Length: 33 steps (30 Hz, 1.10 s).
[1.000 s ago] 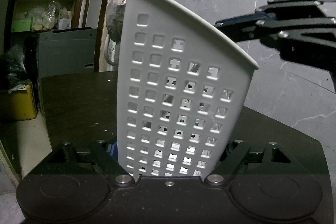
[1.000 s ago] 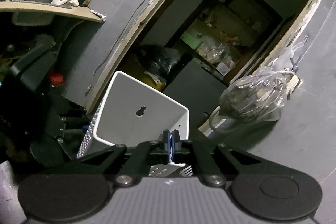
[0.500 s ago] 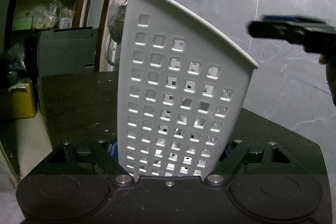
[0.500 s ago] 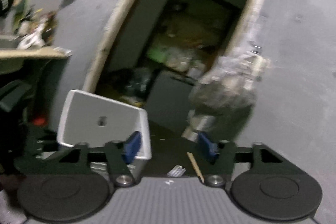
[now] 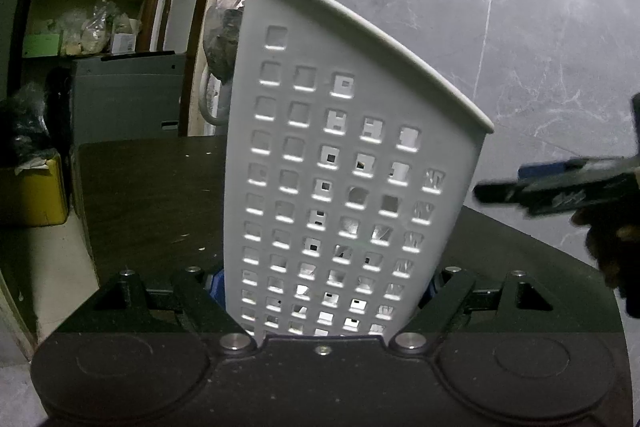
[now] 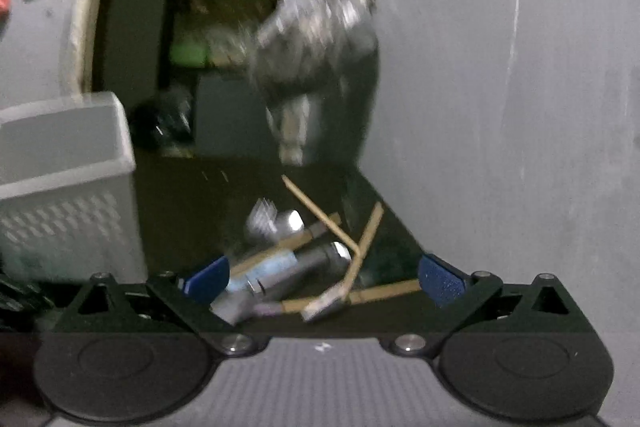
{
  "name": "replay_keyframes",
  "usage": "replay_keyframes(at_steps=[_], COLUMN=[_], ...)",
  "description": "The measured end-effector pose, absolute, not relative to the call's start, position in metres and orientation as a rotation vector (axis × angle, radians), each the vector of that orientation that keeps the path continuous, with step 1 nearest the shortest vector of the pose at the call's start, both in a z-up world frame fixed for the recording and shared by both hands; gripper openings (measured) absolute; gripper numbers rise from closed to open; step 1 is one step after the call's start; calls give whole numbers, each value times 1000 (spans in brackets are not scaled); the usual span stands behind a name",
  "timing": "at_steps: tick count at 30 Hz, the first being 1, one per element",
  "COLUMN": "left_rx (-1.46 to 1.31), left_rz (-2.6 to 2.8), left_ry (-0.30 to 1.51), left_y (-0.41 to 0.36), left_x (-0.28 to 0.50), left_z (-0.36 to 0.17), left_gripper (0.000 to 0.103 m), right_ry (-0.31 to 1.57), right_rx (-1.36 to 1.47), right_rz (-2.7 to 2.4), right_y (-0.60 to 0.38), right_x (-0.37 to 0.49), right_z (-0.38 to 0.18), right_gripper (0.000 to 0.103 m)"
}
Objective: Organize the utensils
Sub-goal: 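Move the open right tool back over the utensil pile, then grasp the dark metal bottle by its body with the right tool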
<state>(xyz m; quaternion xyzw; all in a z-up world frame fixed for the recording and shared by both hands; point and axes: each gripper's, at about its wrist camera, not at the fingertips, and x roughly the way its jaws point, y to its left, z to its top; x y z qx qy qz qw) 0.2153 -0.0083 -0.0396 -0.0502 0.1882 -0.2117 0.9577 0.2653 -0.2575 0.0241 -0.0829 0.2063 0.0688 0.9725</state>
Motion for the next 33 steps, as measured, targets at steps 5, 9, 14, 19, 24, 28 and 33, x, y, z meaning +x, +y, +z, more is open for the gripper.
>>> replay_keyframes(at_steps=[5,9,14,19,24,28,33], left_rx=[-99,-94,-70,-70,-68,-69,-69], left_rz=[-429,-428,-413,-414,-412,-412,-412], left_ry=[382,383,397,404,408,408,408], left_y=[-8,-9,-13,-14,-16,-16,-16], left_x=[216,218,218,219,220,220,220], left_z=[-39,-39,-38,-37,-37,-37,-37], left_gripper=[83,83,83,83,83,83,83], right_ry=[527,541,570,561,515,525,552], right_rx=[-163,-207,-175,-170,-144,-153,-171], right_rz=[58,-5,-7,13,81,132,167], right_y=[-258,-256,-261,-257,-247,-234,-220], right_x=[291,318,351,358,350,358,364], right_z=[-2,-11,-22,-28,-21,-21,-30], right_gripper=[103,103,102,99,95,87,78])
